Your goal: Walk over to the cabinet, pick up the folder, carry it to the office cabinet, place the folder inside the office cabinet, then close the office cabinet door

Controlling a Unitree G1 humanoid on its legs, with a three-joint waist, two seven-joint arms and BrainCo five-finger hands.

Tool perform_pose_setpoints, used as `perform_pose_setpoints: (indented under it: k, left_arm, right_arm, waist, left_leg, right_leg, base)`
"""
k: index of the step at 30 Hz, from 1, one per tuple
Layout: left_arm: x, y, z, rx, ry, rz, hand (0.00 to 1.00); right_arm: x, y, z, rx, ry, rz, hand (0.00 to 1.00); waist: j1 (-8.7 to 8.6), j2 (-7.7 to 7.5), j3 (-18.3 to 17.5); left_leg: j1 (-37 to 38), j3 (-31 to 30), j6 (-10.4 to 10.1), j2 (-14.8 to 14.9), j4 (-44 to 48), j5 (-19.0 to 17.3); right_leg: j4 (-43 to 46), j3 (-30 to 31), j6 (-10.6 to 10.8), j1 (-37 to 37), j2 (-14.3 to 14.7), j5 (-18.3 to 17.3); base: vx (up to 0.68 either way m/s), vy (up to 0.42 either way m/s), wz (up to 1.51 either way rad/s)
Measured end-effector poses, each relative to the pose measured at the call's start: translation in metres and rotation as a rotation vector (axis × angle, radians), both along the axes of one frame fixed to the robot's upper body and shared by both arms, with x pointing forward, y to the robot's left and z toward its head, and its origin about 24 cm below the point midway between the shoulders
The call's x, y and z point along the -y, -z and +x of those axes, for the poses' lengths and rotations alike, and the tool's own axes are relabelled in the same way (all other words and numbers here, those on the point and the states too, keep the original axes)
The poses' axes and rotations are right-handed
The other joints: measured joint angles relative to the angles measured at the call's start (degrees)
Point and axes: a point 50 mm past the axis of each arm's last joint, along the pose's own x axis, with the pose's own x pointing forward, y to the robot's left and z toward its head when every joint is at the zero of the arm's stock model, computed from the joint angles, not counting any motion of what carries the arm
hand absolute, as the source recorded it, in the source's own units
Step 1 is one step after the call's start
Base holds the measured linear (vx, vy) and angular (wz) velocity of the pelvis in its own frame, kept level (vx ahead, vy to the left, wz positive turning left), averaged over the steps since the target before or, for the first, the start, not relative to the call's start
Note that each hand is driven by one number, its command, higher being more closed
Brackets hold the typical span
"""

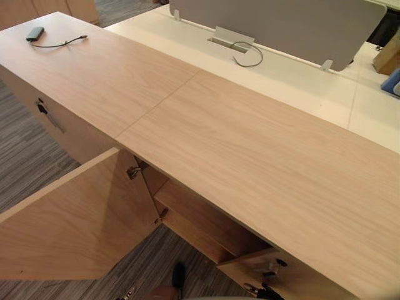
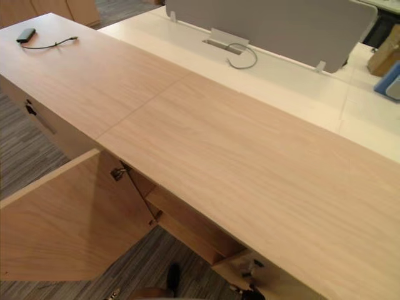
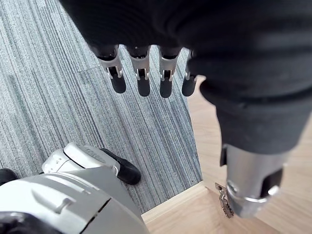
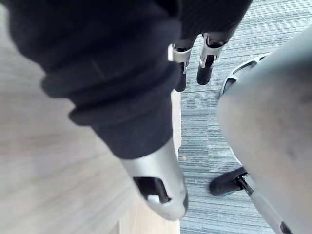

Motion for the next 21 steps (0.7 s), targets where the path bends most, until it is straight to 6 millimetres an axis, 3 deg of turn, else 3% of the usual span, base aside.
perform_pose_setpoints:
  k: [6,13,21]
  left_arm:
    - [0.001,0.000,0.000,-0.008,0.023,-0.001,0.00]
    - [0.002,0.001,-0.007,-0.025,0.019,-0.005,0.00]
    - [0.000,0.001,-0.013,-0.039,0.015,0.000,0.00]
  right_arm:
    - [0.000,0.000,0.002,0.000,-0.042,-0.007,0.00]
    - [0.001,-0.001,0.003,0.005,-0.063,-0.015,0.00]
    - [-0.003,-0.001,0.004,0.006,-0.072,-0.007,0.00]
  waist:
    - [-0.51,0.16,-0.1]
    - [-1.30,0.16,-0.4]
    - [-0.76,-0.70,0.0]
  left_leg:
    - [-0.1,0.5,-0.8,0.8,0.0,0.1]
    - [-1.3,0.8,-1.6,0.2,0.0,0.9]
    - [-1.5,0.0,-1.6,-0.6,0.1,1.6]
  right_leg:
    - [-1.8,0.0,0.1,0.7,0.9,0.0]
    - [-4.6,-1.3,2.0,1.0,0.8,-2.8]
    - [-5.8,-2.2,2.0,1.9,0.5,-2.6]
  base:
    - [-0.09,-0.045,-0.06]
    - [-0.10,-0.011,0.03]
    - [0.03,0.003,0.05]
